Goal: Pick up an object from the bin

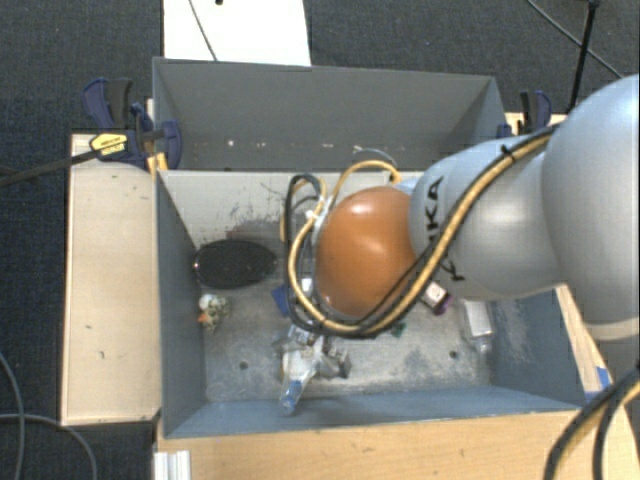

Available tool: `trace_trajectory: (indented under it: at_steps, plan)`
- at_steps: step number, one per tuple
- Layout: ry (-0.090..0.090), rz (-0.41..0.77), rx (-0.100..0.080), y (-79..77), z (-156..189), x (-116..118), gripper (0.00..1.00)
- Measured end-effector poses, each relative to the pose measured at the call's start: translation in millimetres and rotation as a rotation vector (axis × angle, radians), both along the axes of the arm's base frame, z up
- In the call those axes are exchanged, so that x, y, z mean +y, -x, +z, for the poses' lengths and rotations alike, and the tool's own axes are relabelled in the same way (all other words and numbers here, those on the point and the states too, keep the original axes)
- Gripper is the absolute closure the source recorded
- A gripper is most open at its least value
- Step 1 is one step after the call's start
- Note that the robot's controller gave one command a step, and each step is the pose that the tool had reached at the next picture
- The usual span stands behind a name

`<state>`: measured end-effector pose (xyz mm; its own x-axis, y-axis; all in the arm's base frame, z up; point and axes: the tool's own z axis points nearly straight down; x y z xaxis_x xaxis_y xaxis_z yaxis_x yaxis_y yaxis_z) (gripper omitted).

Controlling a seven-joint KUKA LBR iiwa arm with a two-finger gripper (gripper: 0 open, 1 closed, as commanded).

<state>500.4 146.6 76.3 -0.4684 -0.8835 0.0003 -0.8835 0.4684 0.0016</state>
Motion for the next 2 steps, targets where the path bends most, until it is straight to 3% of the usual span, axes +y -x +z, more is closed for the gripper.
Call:
trace_trajectory:
  at_steps: [1,2]
  plan:
    - [-0.001,-0.006,-0.002,-0.2,2.3,0.4,1.0]
    - [-0.003,-0.014,-0.01,-2.3,100.6,1.0,1.0]
